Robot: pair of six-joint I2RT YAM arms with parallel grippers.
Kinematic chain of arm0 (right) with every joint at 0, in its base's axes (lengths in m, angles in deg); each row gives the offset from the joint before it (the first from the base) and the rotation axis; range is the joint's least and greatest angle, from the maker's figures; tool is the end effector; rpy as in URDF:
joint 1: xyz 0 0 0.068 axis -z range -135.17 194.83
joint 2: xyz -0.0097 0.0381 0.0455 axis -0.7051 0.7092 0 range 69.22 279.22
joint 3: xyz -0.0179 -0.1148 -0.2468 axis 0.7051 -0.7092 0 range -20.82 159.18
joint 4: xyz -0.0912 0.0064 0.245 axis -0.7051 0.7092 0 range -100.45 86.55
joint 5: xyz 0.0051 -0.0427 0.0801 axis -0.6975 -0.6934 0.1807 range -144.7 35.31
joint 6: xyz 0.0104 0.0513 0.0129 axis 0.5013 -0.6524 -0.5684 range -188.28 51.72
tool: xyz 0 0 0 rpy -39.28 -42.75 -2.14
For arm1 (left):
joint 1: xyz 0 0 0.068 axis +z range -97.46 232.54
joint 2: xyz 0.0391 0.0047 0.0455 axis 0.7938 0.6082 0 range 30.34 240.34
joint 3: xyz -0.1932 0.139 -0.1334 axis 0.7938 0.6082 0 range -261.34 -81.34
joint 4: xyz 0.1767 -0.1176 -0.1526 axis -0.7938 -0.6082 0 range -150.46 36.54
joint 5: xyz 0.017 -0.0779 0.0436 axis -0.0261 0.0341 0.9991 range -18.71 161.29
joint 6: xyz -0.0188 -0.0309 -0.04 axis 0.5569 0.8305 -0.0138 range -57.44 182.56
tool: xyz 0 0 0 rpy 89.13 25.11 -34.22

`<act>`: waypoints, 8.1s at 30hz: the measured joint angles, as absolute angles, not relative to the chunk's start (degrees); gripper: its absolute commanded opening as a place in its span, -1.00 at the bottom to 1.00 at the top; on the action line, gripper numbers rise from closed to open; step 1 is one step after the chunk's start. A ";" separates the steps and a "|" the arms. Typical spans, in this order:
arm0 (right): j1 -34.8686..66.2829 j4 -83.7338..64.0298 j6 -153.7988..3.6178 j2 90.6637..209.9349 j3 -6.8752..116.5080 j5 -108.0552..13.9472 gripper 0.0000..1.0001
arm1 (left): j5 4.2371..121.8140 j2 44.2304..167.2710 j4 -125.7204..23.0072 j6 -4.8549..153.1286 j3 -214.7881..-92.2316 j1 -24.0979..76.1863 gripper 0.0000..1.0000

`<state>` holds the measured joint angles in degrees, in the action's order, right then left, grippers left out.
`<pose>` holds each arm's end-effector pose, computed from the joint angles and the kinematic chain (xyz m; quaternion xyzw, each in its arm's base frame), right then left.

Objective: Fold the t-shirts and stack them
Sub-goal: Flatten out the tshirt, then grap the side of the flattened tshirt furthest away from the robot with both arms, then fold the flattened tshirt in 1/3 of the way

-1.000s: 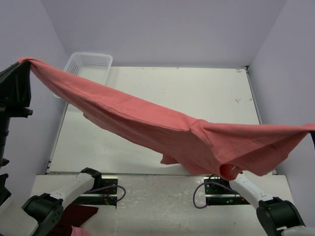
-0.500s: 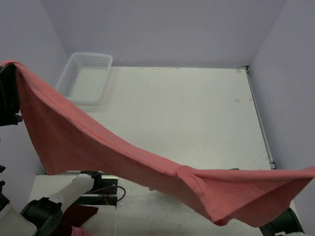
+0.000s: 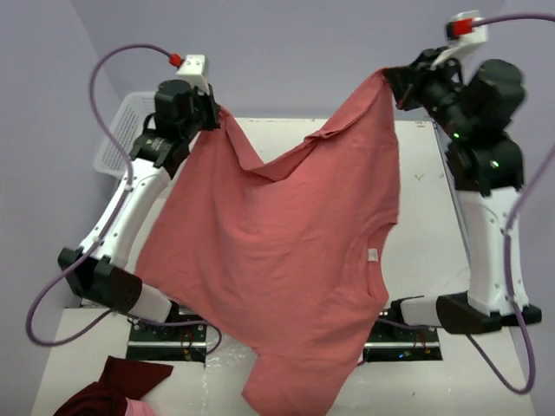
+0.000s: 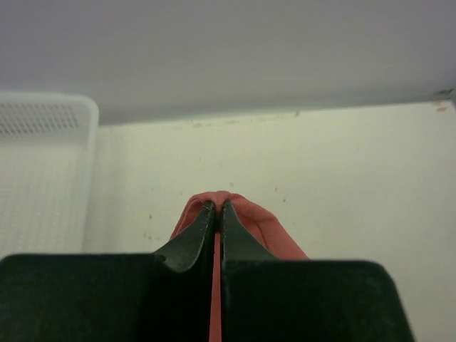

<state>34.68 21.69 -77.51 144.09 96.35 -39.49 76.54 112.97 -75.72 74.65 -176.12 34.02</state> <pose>0.1938 0.0442 0.5967 -0.1065 0.6352 0.2116 0.7351 0.3051 -0.0989 0.4663 0.0136 0.7663 -0.1355 0.6279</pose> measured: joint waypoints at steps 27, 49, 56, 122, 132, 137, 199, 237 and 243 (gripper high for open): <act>51.34 23.81 -74.65 179.13 95.56 -44.67 -1.00 | 63.28 170.48 -60.27 74.94 -203.95 42.74 -1.00; 49.52 25.39 -76.85 177.62 84.92 -45.02 -1.00 | 63.58 174.09 -59.72 73.89 -208.76 46.28 -1.00; 47.93 27.70 -77.79 176.37 81.55 -46.23 -1.00 | 64.04 174.61 -59.44 73.89 -207.97 46.30 -0.97; 36.21 37.89 -79.81 128.35 113.98 -35.89 -1.00 | 58.80 94.51 -72.95 84.49 -179.25 38.26 -1.00; 41.57 31.99 -77.99 147.63 84.41 -47.62 -1.00 | 64.35 121.02 -67.61 84.51 -158.53 38.28 -1.00; 44.63 31.64 -77.69 157.68 79.23 -48.00 -1.00 | 66.36 131.71 -63.96 83.99 -159.42 38.30 -1.00; 37.72 38.20 -91.91 149.71 46.88 -63.36 -1.00 | 72.24 151.92 -69.27 79.77 -170.57 43.48 -1.00; 38.03 39.31 -92.79 143.78 41.42 -65.96 -1.00 | 73.42 146.31 -69.36 81.26 -161.81 43.53 -0.85; 36.74 39.38 -93.40 144.35 40.52 -66.86 -0.99 | 73.61 145.74 -69.30 82.09 -160.41 43.53 -0.29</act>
<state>36.74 39.38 -93.40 144.35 40.52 -66.86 73.61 145.74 -69.30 82.09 -160.41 43.53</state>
